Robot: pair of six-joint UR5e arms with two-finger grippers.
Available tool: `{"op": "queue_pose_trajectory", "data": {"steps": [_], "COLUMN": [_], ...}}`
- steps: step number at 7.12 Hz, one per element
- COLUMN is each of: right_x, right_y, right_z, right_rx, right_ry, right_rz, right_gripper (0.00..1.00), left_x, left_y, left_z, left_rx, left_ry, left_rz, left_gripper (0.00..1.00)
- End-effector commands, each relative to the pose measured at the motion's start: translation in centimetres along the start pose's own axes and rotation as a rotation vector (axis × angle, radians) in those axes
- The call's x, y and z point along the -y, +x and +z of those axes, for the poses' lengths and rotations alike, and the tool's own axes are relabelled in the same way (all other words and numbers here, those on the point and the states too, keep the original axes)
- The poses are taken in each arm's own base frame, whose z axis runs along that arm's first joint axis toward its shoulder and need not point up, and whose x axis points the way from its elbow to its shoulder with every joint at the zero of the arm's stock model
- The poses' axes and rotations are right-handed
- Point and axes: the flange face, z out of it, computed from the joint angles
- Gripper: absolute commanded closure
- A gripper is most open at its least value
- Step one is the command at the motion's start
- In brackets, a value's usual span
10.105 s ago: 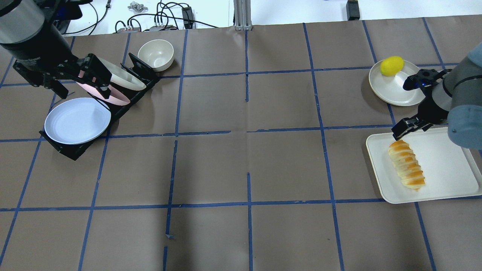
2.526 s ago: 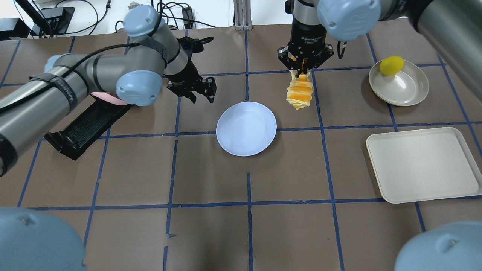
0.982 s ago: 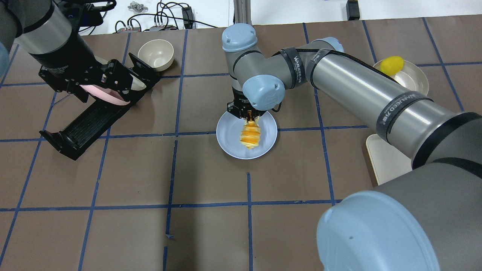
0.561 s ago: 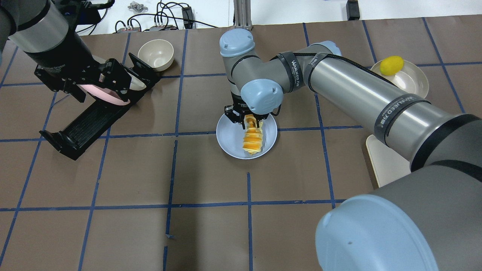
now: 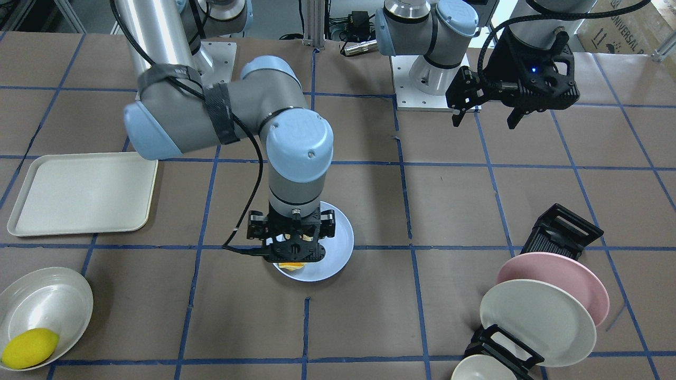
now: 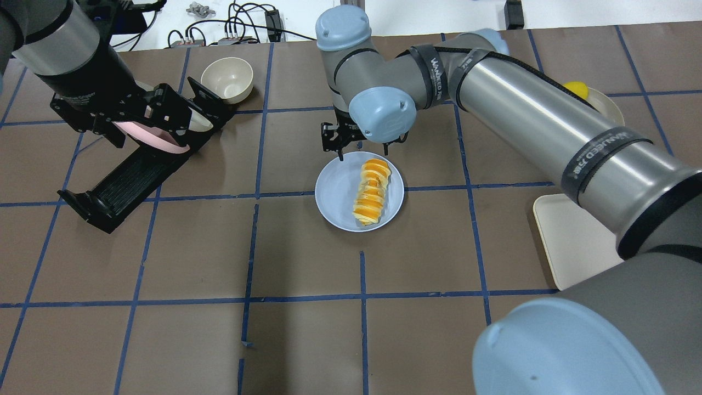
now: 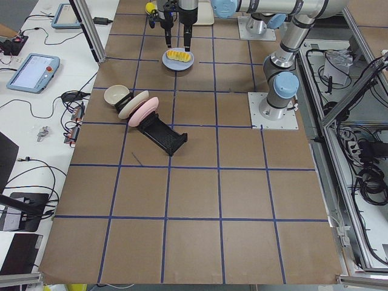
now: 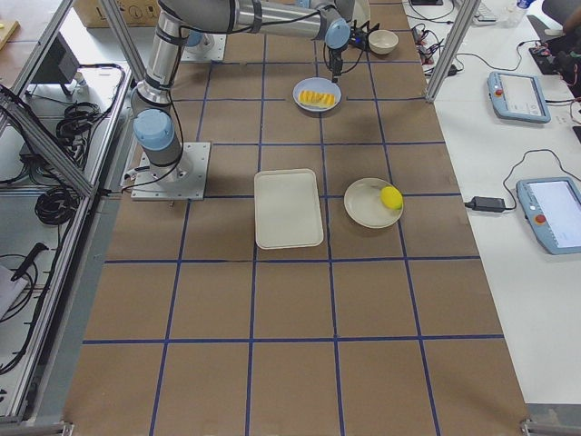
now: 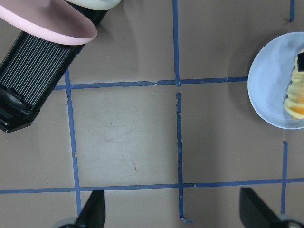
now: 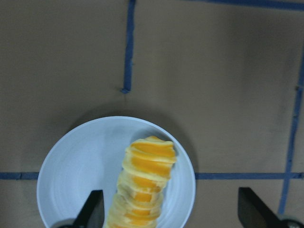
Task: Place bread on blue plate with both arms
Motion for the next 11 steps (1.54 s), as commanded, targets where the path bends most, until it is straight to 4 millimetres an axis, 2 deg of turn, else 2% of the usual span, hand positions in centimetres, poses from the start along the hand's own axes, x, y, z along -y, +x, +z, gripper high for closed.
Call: {"op": "queue_pose_trajectory", "data": {"steps": [1, 2, 3, 4, 5, 6, 7, 8, 9, 10, 11], "right_x": [2.2, 2.9, 2.6, 1.8, 0.2, -2.5, -5.1, -5.9, -6.4, -6.9, -8.6], "right_y": [9.9, 11.6, 13.7, 16.8, 18.7, 20.4, 20.2, 20.2, 18.2, 18.5, 18.1], "right_z": [-8.5, -10.0, -11.4, -12.6, -14.4, -15.6, -17.8, -18.6, -16.5, -14.9, -15.0], "right_rx": [-0.03, -0.014, -0.016, -0.007, 0.05, 0.056, 0.046, -0.019, -0.084, -0.035, 0.052], "right_ry": [0.066, 0.109, 0.12, 0.085, 0.056, -0.018, 0.015, 0.052, 0.016, -0.013, -0.018], "right_rz": [0.112, 0.142, 0.124, 0.068, 0.008, -0.004, 0.001, -0.006, -0.054, -0.051, -0.045], "right_gripper": [0.0, 0.0, 0.0, 0.0, 0.0, 0.0, 0.0, 0.0, 0.0, 0.03, 0.03], "left_x": [0.0, -0.1, -0.1, -0.2, -0.1, -0.1, 0.0, -0.1, 0.0, 0.0, -0.1], "left_y": [0.0, 0.1, 0.2, 0.2, 0.3, 0.3, 0.3, 0.3, 0.3, 0.3, 0.3], "left_z": [0.0, 0.1, 0.2, 0.2, 0.1, 0.1, 0.2, 0.1, 0.2, 0.2, 0.2], "left_rx": [-0.002, -0.005, -0.005, -0.004, -0.005, -0.005, -0.006, -0.007, -0.007, -0.009, -0.007], "left_ry": [-0.003, -0.006, -0.007, -0.007, -0.007, -0.007, -0.009, -0.007, -0.007, -0.008, -0.008], "left_rz": [0.0, 0.001, 0.003, 0.003, 0.005, 0.005, 0.005, 0.005, 0.005, 0.005, 0.005], "left_gripper": [0.0, 0.0, 0.0, 0.0, 0.0, 0.0, 0.0, 0.0, 0.0, 0.0, 0.0]}}
